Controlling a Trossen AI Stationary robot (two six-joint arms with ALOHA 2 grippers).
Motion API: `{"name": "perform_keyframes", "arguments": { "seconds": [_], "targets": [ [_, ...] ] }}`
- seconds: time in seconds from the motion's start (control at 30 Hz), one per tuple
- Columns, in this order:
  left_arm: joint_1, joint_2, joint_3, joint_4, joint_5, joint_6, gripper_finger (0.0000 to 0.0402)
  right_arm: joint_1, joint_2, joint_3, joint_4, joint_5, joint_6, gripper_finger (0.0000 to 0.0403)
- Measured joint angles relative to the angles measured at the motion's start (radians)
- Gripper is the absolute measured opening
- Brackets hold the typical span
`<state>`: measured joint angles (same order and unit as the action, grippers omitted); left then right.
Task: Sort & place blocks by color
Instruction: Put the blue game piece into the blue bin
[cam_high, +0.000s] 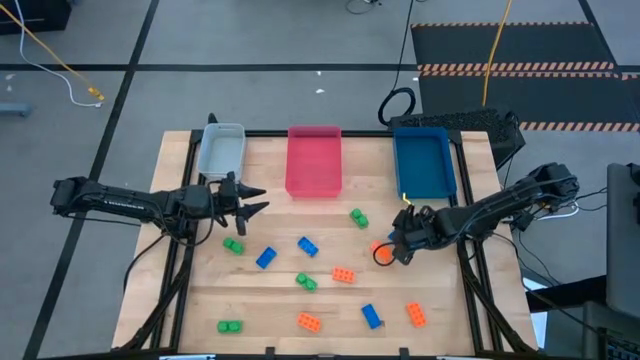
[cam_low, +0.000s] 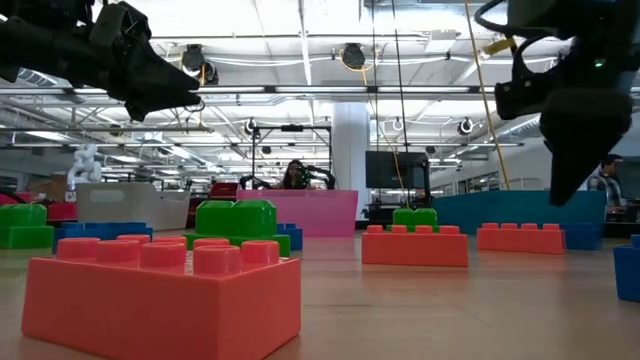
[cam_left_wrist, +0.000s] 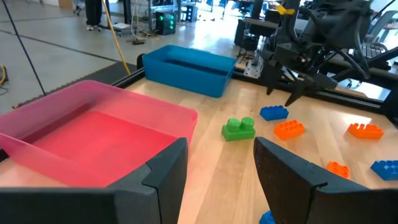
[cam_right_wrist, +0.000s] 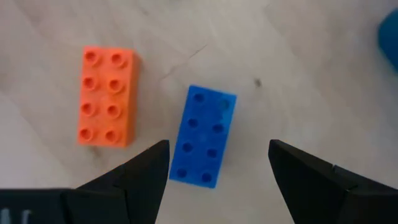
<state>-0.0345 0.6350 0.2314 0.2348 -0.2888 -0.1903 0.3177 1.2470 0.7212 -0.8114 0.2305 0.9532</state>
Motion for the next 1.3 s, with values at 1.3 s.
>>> {"name": "perform_keyframes", "arguments": {
  "seconds": [1.3],
  "targets": [
    [0.000,0.000,0.000,-0.008,0.000,-0.002,0.0186,0.077,0.060,-0.176,0.190,0.043,0.110,0.0248]
  ]
}}
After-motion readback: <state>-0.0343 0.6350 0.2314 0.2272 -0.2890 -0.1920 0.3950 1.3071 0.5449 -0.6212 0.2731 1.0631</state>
